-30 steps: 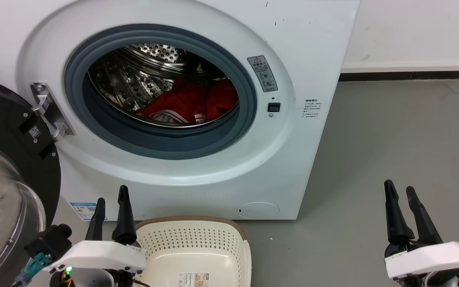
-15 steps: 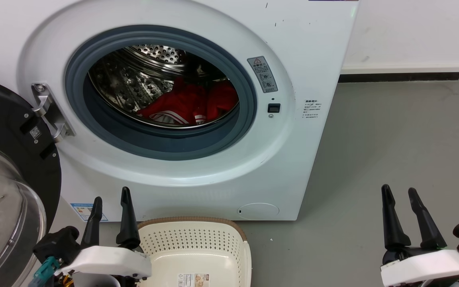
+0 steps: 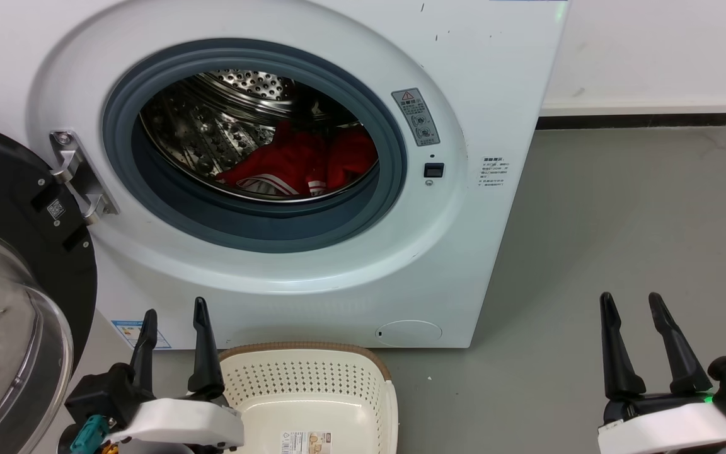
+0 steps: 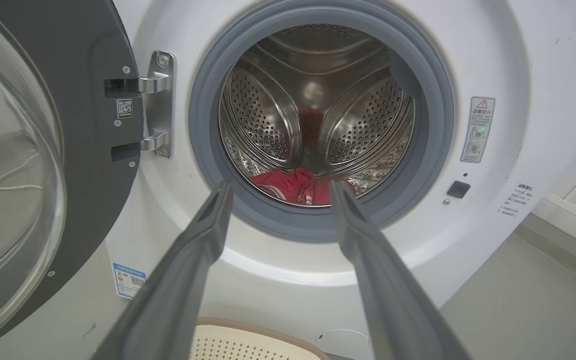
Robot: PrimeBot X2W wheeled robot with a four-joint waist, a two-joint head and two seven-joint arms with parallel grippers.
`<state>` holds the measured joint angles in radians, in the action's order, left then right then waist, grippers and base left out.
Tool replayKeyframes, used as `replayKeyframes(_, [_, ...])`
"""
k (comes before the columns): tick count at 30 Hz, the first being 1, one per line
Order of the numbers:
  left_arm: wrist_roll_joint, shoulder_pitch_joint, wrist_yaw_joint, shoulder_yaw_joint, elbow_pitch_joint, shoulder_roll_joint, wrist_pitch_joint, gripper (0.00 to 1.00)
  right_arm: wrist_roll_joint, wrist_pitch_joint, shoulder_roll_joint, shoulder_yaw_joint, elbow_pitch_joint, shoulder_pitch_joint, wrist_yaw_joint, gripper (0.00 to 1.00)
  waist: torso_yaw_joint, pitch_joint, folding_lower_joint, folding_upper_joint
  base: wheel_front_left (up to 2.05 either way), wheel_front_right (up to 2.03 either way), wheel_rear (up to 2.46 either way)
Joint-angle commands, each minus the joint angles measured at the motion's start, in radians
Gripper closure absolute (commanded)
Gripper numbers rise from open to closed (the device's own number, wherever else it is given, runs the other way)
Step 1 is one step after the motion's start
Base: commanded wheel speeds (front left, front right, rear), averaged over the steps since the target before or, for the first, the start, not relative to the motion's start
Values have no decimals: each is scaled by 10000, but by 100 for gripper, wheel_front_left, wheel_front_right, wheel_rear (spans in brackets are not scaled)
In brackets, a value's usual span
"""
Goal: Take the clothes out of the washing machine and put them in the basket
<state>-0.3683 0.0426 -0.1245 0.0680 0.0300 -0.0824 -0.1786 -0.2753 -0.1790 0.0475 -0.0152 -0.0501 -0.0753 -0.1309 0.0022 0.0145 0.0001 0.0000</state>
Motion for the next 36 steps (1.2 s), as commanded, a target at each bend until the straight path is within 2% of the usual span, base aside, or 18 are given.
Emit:
replayKeyframes(1, [250,26,-47,10,147,-37,-90,0,220,-81,45,26,-140,-91,3,0,-1,1,0,0,0,0,0])
replayKeyframes(19, [1873,303,-96,15,257,60,-475,0,1700,-467,46,33,-282,-341,3,0,34,48,-1,0,0,0,0])
replayKeyframes(36, [3157,502,-103,-37,152,181,-796,0,2646,-789,44,-2,-407,-543,3,0,56,72,-1,0,0,0,0])
